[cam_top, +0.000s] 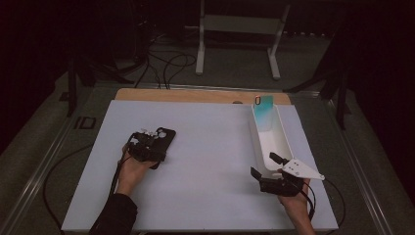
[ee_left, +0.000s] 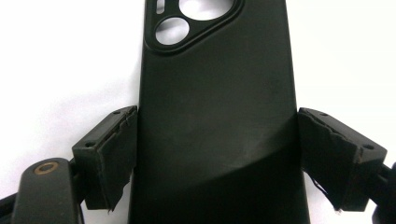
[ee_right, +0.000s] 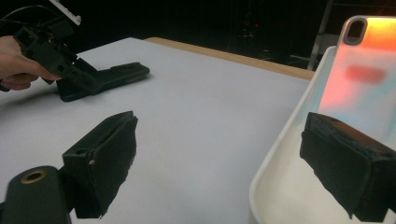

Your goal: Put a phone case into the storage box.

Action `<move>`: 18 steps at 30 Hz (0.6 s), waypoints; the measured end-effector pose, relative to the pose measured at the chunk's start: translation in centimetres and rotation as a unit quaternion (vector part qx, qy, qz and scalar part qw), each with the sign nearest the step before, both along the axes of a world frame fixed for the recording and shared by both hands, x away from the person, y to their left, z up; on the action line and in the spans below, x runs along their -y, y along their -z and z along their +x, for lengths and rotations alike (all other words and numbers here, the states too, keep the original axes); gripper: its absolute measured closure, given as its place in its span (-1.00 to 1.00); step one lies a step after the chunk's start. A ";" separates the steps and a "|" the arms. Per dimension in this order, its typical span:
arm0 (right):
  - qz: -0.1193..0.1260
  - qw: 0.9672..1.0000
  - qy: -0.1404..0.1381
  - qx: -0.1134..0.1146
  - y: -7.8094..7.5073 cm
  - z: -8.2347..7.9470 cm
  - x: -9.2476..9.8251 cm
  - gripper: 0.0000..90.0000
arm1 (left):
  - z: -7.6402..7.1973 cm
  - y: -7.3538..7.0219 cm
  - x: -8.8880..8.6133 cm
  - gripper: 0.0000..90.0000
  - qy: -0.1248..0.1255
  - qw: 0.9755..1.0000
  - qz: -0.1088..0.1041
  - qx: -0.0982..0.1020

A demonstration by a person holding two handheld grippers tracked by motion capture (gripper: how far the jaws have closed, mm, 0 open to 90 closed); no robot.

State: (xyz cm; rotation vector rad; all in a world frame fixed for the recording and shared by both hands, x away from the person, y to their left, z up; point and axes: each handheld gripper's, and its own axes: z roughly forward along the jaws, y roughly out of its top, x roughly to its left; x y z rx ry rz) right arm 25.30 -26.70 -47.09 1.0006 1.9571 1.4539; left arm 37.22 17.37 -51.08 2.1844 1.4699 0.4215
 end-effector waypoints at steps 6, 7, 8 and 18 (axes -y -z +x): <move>0.002 1.000 0.001 -0.001 -0.1 0.0 0.1 -0.76 | -0.8 -1.0 0.0 -0.63 0.002 0.999 -0.016 0.031; 0.002 1.000 0.001 -0.001 -0.1 0.0 0.0 -0.76 | -1.0 -1.2 0.0 -0.64 0.002 0.999 -0.019 0.039; 0.002 1.000 0.001 -0.001 -0.1 0.0 0.0 -0.76 | -1.3 -1.5 0.0 -0.64 0.005 0.999 -0.023 0.045; 0.009 1.000 0.008 -0.014 -0.1 0.3 0.3 -0.76 | -3.8 -3.5 0.2 -0.64 0.029 0.993 -0.053 0.105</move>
